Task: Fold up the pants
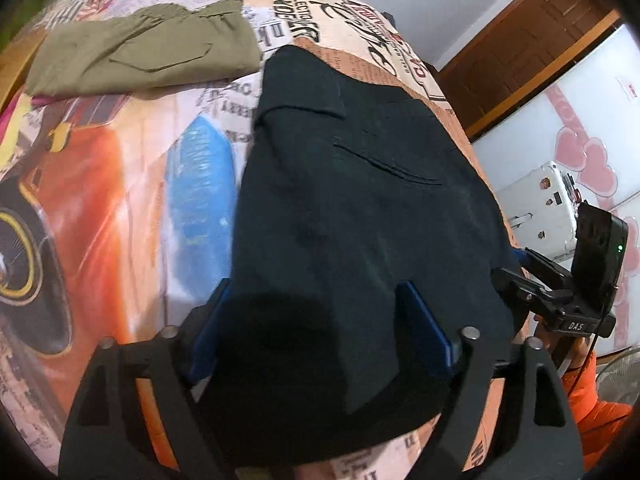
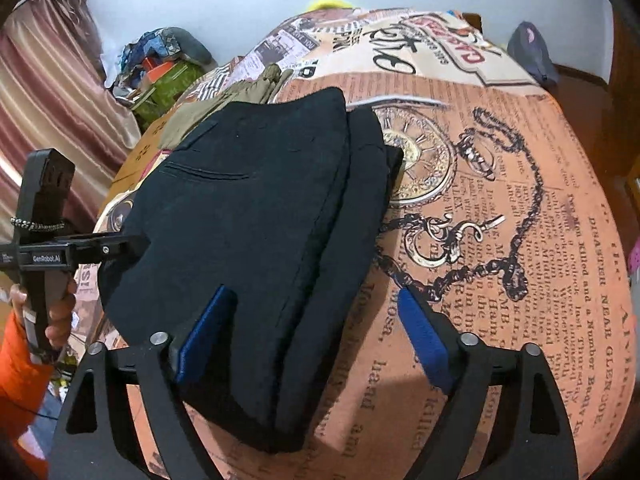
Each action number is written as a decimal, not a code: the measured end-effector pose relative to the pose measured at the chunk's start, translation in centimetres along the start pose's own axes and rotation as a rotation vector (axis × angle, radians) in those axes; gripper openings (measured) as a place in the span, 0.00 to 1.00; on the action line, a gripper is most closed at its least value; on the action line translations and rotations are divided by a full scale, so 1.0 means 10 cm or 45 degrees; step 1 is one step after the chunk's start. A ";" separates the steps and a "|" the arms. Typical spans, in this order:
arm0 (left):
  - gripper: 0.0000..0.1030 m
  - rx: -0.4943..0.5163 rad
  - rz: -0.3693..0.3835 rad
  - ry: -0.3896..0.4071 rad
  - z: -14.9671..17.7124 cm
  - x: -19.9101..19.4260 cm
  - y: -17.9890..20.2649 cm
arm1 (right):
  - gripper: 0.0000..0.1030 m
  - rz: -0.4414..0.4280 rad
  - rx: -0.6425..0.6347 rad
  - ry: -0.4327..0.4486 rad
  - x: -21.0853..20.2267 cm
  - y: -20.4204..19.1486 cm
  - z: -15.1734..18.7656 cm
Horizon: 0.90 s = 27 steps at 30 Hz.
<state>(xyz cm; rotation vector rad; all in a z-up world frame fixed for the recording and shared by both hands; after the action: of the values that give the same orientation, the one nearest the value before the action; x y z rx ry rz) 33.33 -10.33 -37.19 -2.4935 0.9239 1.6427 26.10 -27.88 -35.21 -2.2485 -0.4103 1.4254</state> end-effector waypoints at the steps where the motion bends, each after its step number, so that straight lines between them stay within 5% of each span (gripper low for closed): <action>1: 0.85 0.011 0.002 -0.001 -0.02 0.02 0.01 | 0.82 -0.020 0.010 -0.014 0.02 0.01 -0.01; 6: 0.92 0.065 0.025 -0.017 -0.14 0.13 0.06 | 0.88 -0.097 0.029 -0.062 0.10 0.04 -0.03; 17: 0.92 0.139 0.078 -0.012 -0.40 0.24 0.10 | 0.87 -0.152 -0.067 -0.109 0.29 -0.19 -0.17; 27: 0.57 0.147 0.049 0.022 -0.44 0.18 0.07 | 0.53 -0.180 -0.056 -0.084 0.23 -0.15 -0.25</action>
<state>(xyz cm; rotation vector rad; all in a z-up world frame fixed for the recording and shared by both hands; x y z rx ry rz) 37.13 -13.16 -36.51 -2.4324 1.0434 1.5331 29.35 -26.03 -35.27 -2.1642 -0.6147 1.4329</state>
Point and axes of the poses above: each gripper's, at about its wrist camera, not at the fingertips, and x roughly the way its jaws point, y to its right, z to its underside, the point moved 8 cm from there along x, roughly the way its jaws point, and after that the axes turned 15 degrees about x, right-handed, at the moved point
